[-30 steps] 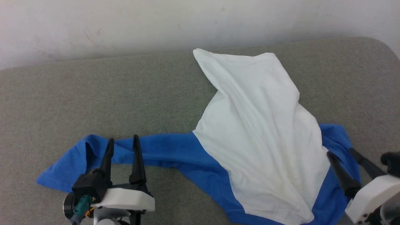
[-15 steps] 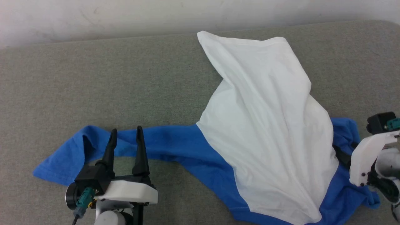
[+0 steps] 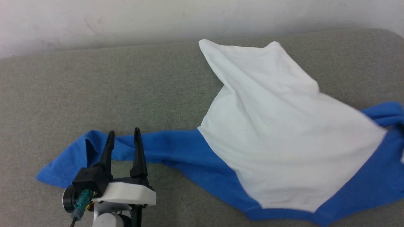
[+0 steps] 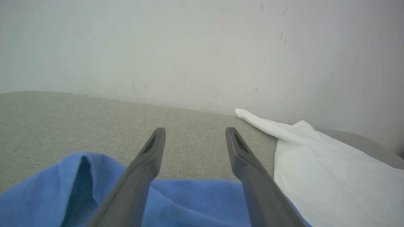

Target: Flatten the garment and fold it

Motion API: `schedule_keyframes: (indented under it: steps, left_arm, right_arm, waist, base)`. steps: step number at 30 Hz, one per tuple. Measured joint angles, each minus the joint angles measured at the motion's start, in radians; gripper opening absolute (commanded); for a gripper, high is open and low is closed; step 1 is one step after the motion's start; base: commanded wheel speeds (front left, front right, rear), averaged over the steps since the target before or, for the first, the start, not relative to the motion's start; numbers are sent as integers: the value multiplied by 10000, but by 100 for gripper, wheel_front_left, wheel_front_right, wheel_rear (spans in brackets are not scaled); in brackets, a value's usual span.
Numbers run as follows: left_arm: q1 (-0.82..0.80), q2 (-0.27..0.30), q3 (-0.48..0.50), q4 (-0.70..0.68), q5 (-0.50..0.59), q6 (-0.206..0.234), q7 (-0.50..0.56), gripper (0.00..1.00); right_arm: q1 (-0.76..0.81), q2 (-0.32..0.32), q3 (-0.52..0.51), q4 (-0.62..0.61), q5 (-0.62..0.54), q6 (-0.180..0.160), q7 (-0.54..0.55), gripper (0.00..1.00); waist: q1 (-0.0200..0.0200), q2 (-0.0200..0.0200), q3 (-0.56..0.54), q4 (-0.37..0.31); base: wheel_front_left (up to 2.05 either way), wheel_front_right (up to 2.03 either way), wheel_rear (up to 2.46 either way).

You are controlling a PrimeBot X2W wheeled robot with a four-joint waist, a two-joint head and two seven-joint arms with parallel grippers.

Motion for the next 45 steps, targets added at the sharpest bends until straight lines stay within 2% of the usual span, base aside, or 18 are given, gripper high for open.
schedule_keyframes:
  steps: [4,5,6,7,8,11,15,18,21,26,35,40,45]
  left_arm:
    - [1,0,-6,-61,27,-2,0,100]
    - [1,0,-8,-65,29,-2,0,100]
    - [1,0,-6,-67,29,0,0,100]
    - [1,0,-2,-67,29,0,0,100]
    - [1,0,-8,-65,29,0,0,100]
    - [1,0,0,-56,29,0,0,100]
    - [41,15,13,19,29,0,0,100]
    - [169,73,13,107,29,4,10,100]
    - [266,176,31,190,29,4,69,100]
    - [382,295,-15,224,77,6,301,100]
    - [294,591,-380,550,215,-36,1210,100]
    - [-587,763,-1108,1187,366,-579,2771,100]
    - [-1687,959,-1870,2280,362,-1409,5164,100]
  right_arm:
    - [-297,-257,-1639,1103,-343,0,-1014,0]
    - [-315,-259,-2004,1388,-449,0,-1264,7]
    - [-315,-236,-2387,1708,-531,0,-1492,27]
    - [-312,-184,-2658,2008,-587,0,-1687,77]
    - [-302,-96,-2907,2272,-621,-2,-1929,100]
    - [-249,303,-3336,2604,-802,-10,-2947,100]
    - [-137,796,-3534,2437,-1191,-10,-4732,100]
    - [148,1007,-3413,1937,-1626,-10,-5634,100]
    - [659,1373,-2966,920,-2180,-10,-5971,100]
    - [1849,2305,-1921,-1335,-2913,-10,-6059,100]
    - [4149,3545,-763,-5315,-3386,-10,-4987,100]
    - [4893,3875,-522,-6702,-3521,-10,-4349,100]
    - [4973,3935,-351,-7283,-3574,-10,-3969,100]
  waist:
    - [0,0,69,-5]
    - [0,0,97,3]
    - [0,1,122,13]
    - [0,0,141,27]
    - [0,0,157,40]
    - [1,0,169,63]
    - [0,0,35,45]
    - [-1,0,-163,16]
    - [-1,0,-400,-37]
    - [-2,0,-772,-171]
    - [-2,0,-1126,-256]
    - [-1,1,-930,-259]
    - [0,0,-645,-403]
  base:
    - [0,0,0]
    - [0,0,0]
    - [0,0,0]
    - [0,0,0]
    - [0,0,0]
    - [0,0,0]
    - [0,0,0]
    - [0,0,0]
    - [0,0,0]
    - [0,0,0]
    - [0,0,0]
    - [0,0,0]
    - [0,0,0]
